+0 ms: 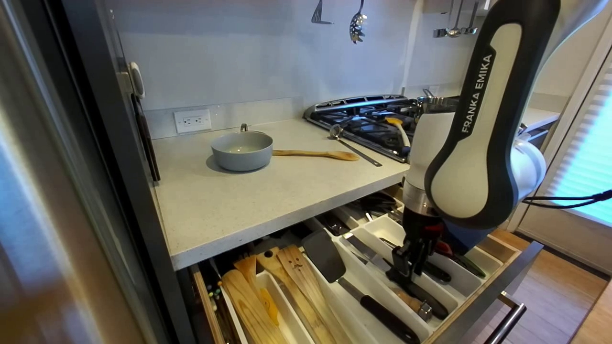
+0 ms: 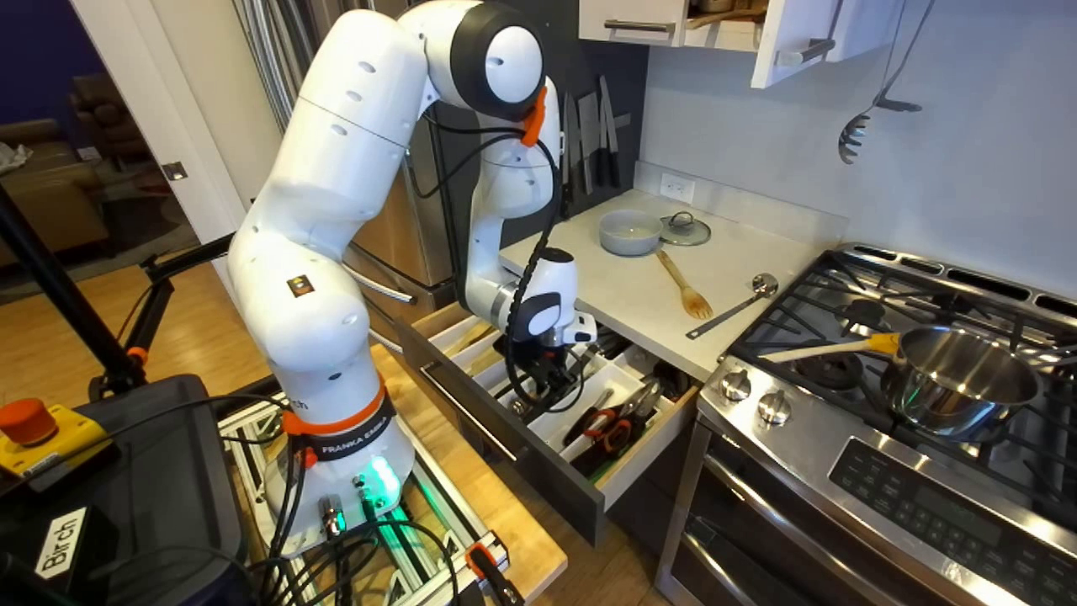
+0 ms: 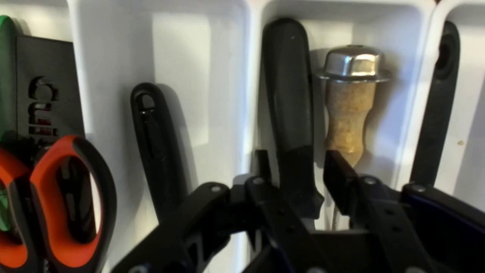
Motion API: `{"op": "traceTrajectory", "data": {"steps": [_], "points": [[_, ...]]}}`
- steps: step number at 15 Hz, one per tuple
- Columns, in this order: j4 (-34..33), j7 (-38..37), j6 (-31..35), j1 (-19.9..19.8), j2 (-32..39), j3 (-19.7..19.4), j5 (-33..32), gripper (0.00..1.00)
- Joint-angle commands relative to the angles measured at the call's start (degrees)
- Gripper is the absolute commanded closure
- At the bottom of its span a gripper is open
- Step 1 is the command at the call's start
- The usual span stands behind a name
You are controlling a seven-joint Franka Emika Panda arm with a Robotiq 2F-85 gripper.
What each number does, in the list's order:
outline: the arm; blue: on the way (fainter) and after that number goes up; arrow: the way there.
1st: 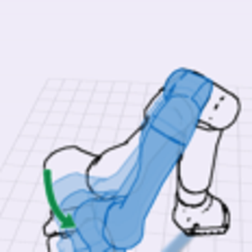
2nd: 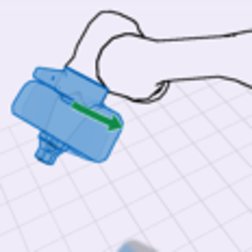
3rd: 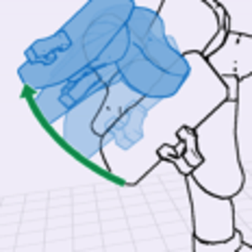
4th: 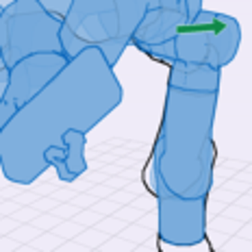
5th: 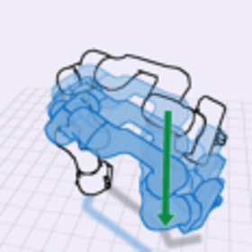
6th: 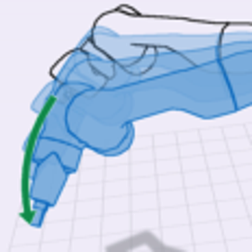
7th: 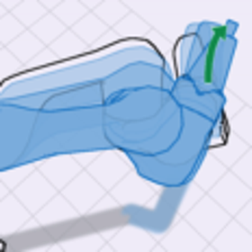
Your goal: Pick up the cake knife from the open top drawer and put it on the gray bowl
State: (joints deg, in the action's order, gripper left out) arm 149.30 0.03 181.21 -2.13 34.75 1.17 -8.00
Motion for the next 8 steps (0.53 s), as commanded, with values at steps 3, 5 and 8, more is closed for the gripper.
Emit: {"op": "traceTrajectory", "data": {"steps": [3,5,8], "points": [[0.5,0.9,2.4,2.7,0.5,-0.7,1.6,0.49],[-0.2,0.7,2.4,4.0,1.7,-1.5,1.8,0.46],[-0.8,0.7,2.1,4.9,3.0,-2.6,2.1,0.49]]}}
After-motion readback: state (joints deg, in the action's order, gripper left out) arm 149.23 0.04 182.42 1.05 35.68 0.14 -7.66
